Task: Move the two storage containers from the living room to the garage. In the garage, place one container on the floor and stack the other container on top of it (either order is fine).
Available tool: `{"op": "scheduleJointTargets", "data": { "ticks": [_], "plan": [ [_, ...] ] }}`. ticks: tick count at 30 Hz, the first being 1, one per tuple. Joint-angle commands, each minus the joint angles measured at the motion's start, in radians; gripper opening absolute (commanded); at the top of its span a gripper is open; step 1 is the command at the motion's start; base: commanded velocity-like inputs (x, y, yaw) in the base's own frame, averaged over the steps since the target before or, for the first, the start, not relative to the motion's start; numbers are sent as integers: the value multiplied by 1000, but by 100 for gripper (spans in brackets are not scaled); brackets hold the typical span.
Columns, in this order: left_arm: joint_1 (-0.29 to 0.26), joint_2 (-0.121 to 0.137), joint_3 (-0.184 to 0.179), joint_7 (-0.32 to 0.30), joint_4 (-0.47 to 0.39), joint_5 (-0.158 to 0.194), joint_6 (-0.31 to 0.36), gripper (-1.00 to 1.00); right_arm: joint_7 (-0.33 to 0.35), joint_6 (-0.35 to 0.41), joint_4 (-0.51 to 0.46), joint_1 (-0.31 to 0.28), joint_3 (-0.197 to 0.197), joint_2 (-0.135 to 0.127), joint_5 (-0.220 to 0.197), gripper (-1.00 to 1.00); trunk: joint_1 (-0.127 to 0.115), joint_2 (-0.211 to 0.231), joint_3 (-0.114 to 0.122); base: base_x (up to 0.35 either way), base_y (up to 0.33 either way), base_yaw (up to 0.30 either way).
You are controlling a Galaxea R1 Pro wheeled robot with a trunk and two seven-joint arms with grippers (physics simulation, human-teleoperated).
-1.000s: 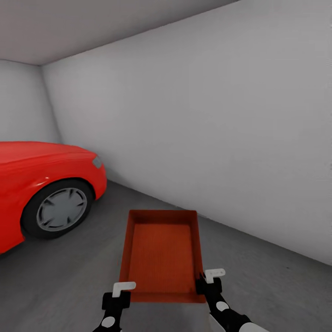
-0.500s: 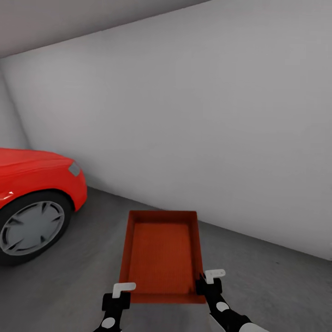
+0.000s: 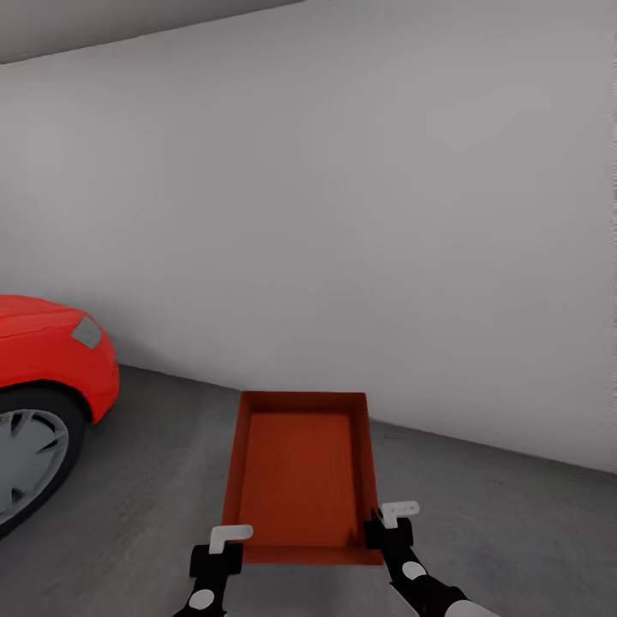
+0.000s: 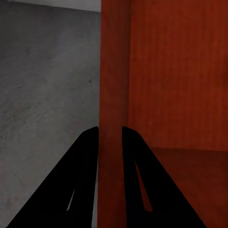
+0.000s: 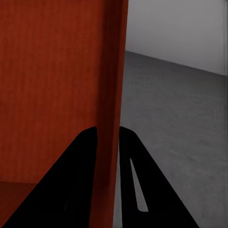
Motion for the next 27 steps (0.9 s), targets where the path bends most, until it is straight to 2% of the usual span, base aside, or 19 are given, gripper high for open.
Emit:
{"op": "scheduleJointTargets", "data": {
  "ticks": [1, 10, 20, 27],
  "plan": [
    [-1, 1, 31, 30, -18, 88, -46, -100, -41, -1, 16, -1, -45, 0, -26, -100, 1, -1, -1, 295, 227, -263],
    [-1, 1, 31, 30, -18, 90, -47, -100, -41, -1, 16, -1, -45, 0, -27, -100, 1, -1, -1, 256, 198, -263],
    [-1, 1, 31, 30, -18, 90, -49, -100, -41, -1, 16, -1, -45, 0, -27, -100, 1, -1, -1, 24, 19, -251],
    [-1, 1, 31, 30, -18, 90, -49, -100, -42, -1, 16, -1, -45, 0, -31, -100, 1, -1, -1, 0, 0, -41]
  ]
}}
